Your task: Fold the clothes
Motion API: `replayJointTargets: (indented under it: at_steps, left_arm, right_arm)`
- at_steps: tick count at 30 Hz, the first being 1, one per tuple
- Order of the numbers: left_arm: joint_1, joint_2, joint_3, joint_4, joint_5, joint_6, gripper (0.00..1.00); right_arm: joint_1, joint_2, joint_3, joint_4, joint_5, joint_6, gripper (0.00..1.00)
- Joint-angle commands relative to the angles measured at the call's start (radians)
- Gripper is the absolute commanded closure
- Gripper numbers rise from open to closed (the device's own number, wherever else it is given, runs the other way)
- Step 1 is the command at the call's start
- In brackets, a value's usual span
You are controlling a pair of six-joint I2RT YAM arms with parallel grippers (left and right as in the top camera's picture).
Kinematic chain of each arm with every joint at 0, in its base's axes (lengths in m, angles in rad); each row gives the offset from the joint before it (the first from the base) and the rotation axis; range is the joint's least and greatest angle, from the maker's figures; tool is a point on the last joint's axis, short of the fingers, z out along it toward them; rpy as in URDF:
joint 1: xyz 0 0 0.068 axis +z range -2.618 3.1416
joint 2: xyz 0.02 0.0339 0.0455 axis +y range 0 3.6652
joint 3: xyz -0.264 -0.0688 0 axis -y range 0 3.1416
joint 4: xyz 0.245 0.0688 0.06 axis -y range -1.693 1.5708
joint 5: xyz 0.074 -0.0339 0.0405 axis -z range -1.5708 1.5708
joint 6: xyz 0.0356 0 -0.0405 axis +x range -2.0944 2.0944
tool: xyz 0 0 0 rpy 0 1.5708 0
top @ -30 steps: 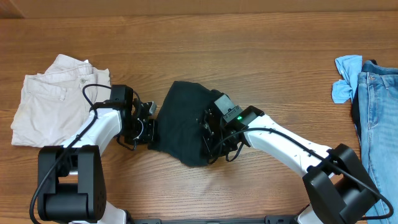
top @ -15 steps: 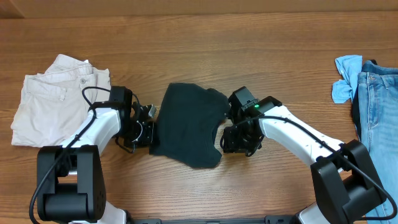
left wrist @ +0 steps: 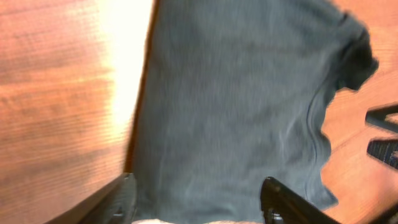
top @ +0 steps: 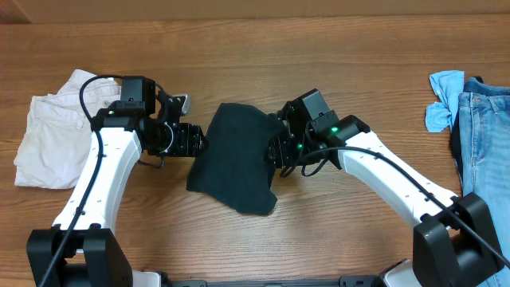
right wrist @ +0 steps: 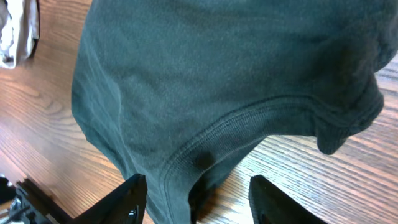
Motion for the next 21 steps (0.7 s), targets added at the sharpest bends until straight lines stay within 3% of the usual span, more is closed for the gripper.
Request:
replayJointTargets:
  at_steps: [1, 5, 7, 11, 16, 17, 19, 21]
  left_arm:
    - [-0.011, 0.01, -0.002, 0.08, 0.003, 0.005, 0.29]
    - [-0.061, 0.105, -0.002, 0.116, 0.0, 0.005, 0.4]
    - [-0.083, 0.18, -0.002, 0.117, -0.001, 0.005, 0.55]
    - [-0.094, 0.294, -0.002, 0.116, 0.002, -0.003, 0.66]
    - [-0.094, 0.319, -0.002, 0.11, -0.002, -0.002, 0.7]
    - [-0.093, 0.319, -0.002, 0.107, -0.002, -0.002, 0.71]
    - [-0.092, 0.316, 0.0, 0.096, 0.002, 0.0, 0.72]
    - [-0.092, 0.314, 0.022, 0.066, 0.002, 0.002, 0.69]
  right_arm:
    - [0.012, 0.074, 0.006, 0.024, -0.007, 0.101, 0.5]
    - [0.027, 0.131, 0.006, 0.063, -0.103, 0.18, 0.67]
    - [0.047, 0.132, 0.006, 0.05, -0.05, 0.18, 0.74]
    - [0.06, 0.132, 0.006, -0.051, 0.129, 0.18, 0.96]
    - [0.008, 0.13, 0.007, -0.145, 0.279, 0.166, 0.96]
    - [-0.004, 0.13, 0.012, -0.156, 0.279, 0.156, 0.95]
    - [-0.035, 0.127, 0.036, -0.169, 0.274, 0.14, 0.75]
    - [-0.071, 0.113, 0.069, -0.142, 0.214, 0.063, 0.46]
